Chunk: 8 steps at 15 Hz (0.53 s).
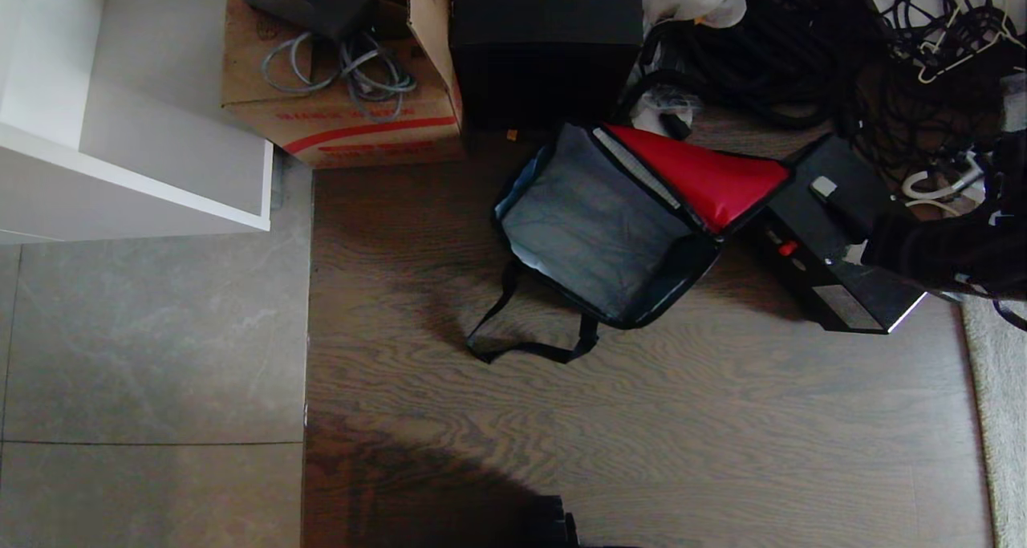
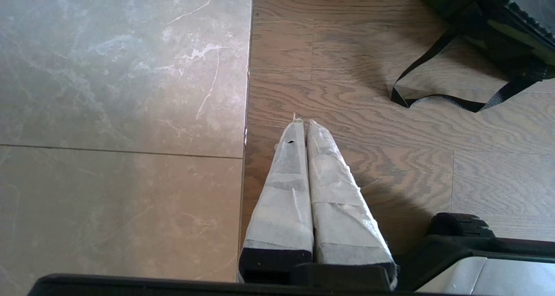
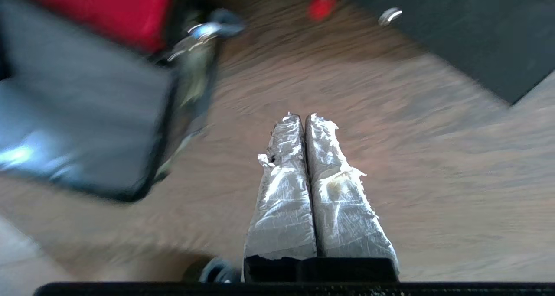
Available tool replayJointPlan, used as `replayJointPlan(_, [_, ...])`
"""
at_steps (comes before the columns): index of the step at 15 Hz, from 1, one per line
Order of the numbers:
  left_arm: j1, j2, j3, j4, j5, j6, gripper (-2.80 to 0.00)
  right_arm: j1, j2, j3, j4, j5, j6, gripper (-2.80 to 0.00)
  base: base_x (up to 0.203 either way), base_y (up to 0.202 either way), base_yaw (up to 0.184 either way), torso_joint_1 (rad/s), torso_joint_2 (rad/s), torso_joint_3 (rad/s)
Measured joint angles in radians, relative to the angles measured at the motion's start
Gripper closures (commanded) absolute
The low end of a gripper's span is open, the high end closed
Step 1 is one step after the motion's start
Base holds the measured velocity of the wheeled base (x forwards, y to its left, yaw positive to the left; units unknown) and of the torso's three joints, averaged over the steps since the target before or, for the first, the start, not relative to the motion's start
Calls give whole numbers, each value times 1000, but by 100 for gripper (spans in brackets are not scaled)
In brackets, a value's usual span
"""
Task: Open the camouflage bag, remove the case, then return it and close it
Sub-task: Grip the handle again
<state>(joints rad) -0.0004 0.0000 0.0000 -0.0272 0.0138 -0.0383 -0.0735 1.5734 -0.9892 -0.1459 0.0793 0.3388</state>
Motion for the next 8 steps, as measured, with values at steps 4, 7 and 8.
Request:
replayJointPlan(4, [0,0,0,0,0,1,0,-65,136,-29,-191,10,-155,0,0,0,0,0,0,0])
replayJointPlan(7, [0,0,0,0,0,0,0,-91,171,1,-214,137,-188,-280,0,0,0,0,0,0])
replayJointPlan(8, [0,0,0,0,-1,0,0,-97,168,16,-211,190,-190,-280,0,0,0,0,0,0])
